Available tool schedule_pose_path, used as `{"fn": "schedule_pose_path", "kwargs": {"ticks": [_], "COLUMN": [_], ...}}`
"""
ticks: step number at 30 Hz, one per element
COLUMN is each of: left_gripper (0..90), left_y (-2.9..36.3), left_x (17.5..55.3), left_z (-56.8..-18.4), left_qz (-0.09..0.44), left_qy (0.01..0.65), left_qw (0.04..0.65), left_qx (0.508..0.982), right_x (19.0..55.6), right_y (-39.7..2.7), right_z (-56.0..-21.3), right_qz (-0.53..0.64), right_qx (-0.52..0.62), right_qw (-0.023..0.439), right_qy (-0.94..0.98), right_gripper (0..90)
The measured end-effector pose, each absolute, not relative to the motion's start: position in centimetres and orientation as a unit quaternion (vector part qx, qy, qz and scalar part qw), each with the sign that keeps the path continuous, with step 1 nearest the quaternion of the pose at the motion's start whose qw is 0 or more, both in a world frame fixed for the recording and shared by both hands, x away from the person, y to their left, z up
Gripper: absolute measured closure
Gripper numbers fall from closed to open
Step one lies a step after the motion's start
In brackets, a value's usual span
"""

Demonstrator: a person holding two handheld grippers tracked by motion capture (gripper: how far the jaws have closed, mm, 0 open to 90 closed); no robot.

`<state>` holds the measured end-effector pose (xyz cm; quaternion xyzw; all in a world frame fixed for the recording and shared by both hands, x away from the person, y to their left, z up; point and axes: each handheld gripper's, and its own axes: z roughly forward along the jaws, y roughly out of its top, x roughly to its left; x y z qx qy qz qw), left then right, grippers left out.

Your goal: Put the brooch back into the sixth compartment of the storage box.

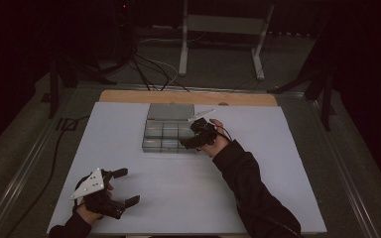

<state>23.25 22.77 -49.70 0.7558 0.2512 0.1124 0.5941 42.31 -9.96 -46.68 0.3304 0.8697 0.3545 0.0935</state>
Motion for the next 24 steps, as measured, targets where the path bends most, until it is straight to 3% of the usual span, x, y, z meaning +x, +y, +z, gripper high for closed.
{"fn": "schedule_pose_path", "kwargs": {"ticks": [1, 2, 24], "left_gripper": [1.2, 1.2, 1.2], "left_y": [22.8, 22.8, 22.7], "left_x": [23.2, 23.2, 23.5], "left_z": [-49.7, -49.7, -49.6], "left_qz": [0.113, 0.113, 0.111], "left_qy": [0.250, 0.251, 0.252], "left_qw": [0.594, 0.594, 0.597], "left_qx": [0.756, 0.756, 0.753], "right_x": [42.2, 42.2, 40.7], "right_y": [-10.1, -10.2, -11.1], "right_z": [-46.5, -46.4, -44.1], "right_qz": [0.364, 0.365, 0.400], "right_qx": [0.319, 0.311, 0.294], "right_qw": [0.076, 0.065, 0.026], "right_qy": [0.872, 0.875, 0.868], "right_gripper": [5.3, 0.4, 0.0]}}
